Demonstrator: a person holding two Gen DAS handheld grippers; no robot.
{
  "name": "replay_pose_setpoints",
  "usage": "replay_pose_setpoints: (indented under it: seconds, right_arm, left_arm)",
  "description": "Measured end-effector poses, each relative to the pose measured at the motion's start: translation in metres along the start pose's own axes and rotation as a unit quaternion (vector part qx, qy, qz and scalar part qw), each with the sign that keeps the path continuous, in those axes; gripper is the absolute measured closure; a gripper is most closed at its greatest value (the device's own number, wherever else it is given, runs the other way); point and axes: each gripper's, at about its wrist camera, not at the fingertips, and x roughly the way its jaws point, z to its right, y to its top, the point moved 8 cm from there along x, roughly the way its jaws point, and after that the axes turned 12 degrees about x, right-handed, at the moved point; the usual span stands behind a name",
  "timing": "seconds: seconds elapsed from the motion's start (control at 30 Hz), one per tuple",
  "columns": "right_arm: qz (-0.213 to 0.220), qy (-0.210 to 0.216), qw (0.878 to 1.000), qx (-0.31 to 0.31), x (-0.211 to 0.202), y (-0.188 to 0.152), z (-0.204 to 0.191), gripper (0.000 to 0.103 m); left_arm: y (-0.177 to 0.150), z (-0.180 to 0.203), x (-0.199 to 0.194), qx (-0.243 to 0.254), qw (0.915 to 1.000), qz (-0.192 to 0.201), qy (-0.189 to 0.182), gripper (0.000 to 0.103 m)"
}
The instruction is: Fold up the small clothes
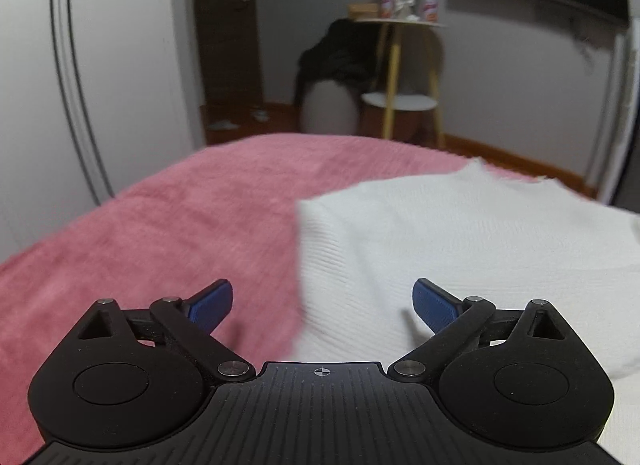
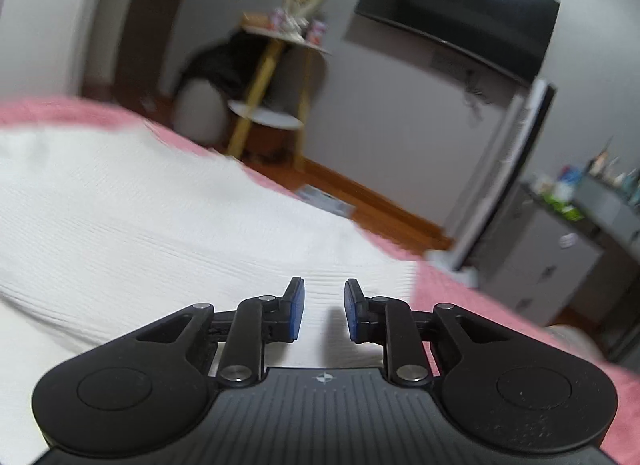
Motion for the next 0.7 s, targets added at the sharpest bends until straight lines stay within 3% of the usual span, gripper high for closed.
replay_pose_setpoints:
  seconds: [0.07,0.13,0.23,0.37,0.6,0.67,0.7]
  right_arm:
    - [-0.011,0.028,0.999,0.02,-0.012,-0.007,-0.007,0.084]
    - [-0.026,0.048,0.998,0.022,-0.016,-0.018,-0.011,0.084]
    - [-0.036,0.049,0.998,0.019,-0.014,-0.031,-0.006,0.083]
    - [-0.04,0.025,0.999,0.006,-0.006,-0.033,0.007,0.081]
    - [-0.038,-0.017,0.999,0.0,-0.036,-0.038,0.031,0.081]
    - [-0.063,-0.059,0.996,0.019,-0.054,-0.045,0.046,0.081]
    - [-0.076,-0.05,0.995,0.04,-0.065,-0.05,0.05,0.08]
  left_arm:
    - [-0.01,0.013,0.006,0.015,0.9995,-0.02,-0.018,0.003]
    - [-0.022,0.018,0.013,0.042,0.9987,-0.029,-0.004,0.002]
    - [-0.026,0.015,0.018,0.042,0.9988,-0.025,-0.01,0.001]
    - [-0.028,0.004,0.018,0.019,0.9988,-0.036,-0.028,0.0]
    - [-0.047,-0.039,-0.024,0.056,0.9975,-0.039,0.021,0.001]
    - [-0.064,-0.048,-0.035,0.066,0.9957,-0.065,0.01,0.001]
    - [-0.072,-0.051,-0.043,0.065,0.9954,-0.07,-0.007,0.001]
